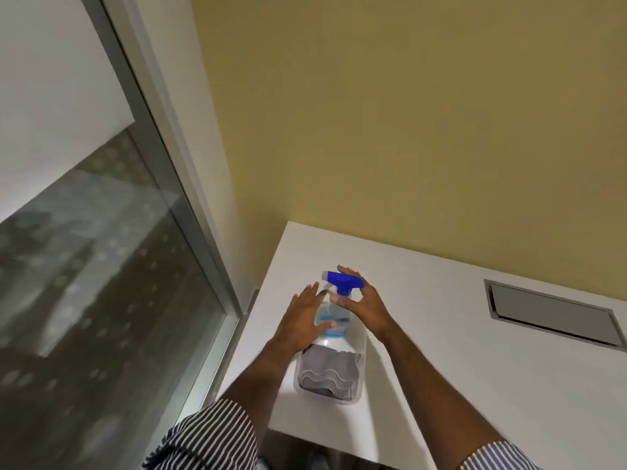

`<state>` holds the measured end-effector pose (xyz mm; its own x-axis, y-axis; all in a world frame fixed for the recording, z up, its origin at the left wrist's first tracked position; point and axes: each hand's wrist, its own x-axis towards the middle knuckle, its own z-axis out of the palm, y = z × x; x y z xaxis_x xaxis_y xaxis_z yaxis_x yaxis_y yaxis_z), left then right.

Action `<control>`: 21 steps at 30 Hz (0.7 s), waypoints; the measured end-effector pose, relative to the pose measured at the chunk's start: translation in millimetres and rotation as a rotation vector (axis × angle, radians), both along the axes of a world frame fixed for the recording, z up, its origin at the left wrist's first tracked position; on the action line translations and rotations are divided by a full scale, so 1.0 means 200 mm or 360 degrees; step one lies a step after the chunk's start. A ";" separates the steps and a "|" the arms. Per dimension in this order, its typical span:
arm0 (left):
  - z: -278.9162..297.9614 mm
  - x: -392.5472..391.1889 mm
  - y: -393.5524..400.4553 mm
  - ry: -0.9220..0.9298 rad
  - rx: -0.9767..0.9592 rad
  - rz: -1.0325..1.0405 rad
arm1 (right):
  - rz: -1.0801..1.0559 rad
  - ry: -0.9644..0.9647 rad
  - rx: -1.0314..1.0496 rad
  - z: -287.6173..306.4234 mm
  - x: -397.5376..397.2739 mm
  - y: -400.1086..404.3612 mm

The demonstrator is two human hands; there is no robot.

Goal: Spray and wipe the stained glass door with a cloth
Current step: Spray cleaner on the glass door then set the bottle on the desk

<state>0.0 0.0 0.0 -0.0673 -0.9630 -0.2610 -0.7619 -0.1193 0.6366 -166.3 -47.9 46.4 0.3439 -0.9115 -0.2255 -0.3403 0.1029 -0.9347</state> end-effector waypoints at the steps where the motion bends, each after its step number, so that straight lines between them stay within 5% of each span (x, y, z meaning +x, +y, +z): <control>1: 0.00 -0.01 -0.02 0.0046 -0.0002 0.0026 | 0.0022 -0.0061 0.0007 -0.01 0.01 -0.02; 9: -0.01 -0.09 -0.09 0.0272 0.0006 0.0213 | 0.0039 -0.0253 0.0229 -0.07 0.04 -0.08; 21: 0.17 -0.10 -0.11 0.0166 -0.0030 0.0278 | -0.0050 -0.0476 0.0273 0.03 0.02 -0.16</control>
